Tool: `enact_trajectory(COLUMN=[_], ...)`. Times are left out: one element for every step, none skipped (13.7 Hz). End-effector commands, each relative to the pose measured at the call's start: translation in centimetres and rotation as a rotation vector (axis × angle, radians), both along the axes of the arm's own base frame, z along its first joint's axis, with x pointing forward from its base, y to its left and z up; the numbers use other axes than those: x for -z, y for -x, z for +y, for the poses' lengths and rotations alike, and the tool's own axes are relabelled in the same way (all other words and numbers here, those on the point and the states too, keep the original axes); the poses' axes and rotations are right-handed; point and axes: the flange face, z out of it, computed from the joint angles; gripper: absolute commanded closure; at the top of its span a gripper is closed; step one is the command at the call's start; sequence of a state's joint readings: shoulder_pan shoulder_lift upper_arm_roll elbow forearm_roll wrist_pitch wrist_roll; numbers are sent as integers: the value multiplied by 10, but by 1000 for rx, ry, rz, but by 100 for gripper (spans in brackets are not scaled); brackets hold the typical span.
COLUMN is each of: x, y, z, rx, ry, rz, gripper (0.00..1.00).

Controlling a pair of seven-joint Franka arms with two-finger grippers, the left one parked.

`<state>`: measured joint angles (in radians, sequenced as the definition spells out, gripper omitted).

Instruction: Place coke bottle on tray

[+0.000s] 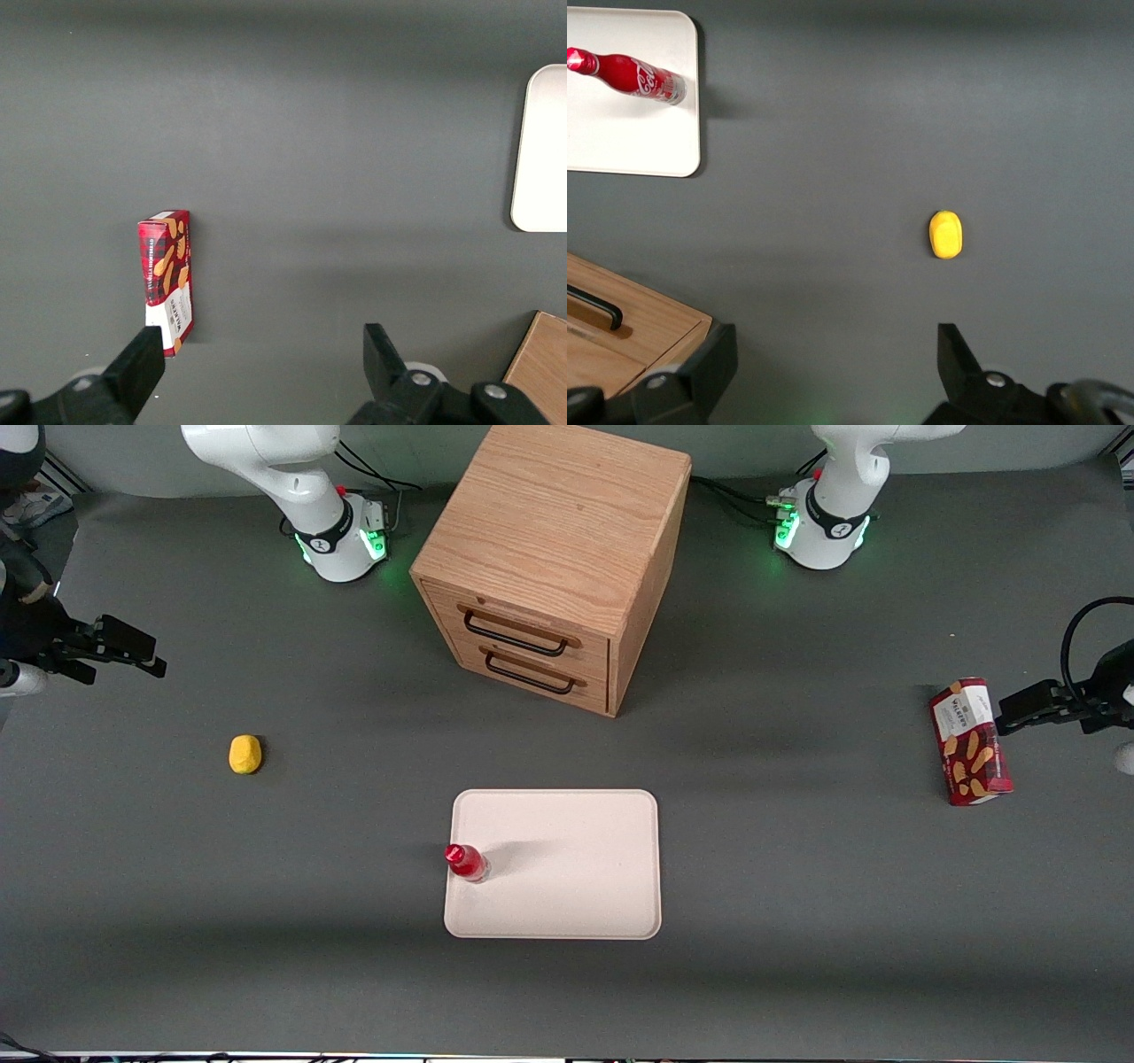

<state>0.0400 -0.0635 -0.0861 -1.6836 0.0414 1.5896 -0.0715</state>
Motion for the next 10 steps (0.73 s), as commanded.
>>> enact_trajectory(x=[-9, -10, -10, -12, -12, -13, -14, -14, -14, -14], y=[-11, -12, -12, -11, -11, -11, -10, -9, -10, -10], z=[-1, -2, -4, -3, -4, -3, -2, -1, 0, 0], rx=[-15, -16, -20, -22, -21, -13, -14, -17, -17, -19], ry=[14, 22, 40, 54, 56, 53, 50, 51, 50, 50], rz=[-24, -25, -25, -27, -27, -30, -29, -27, -26, -26], gripper=[0, 0, 0, 0, 0, 0, 0, 0, 0, 0])
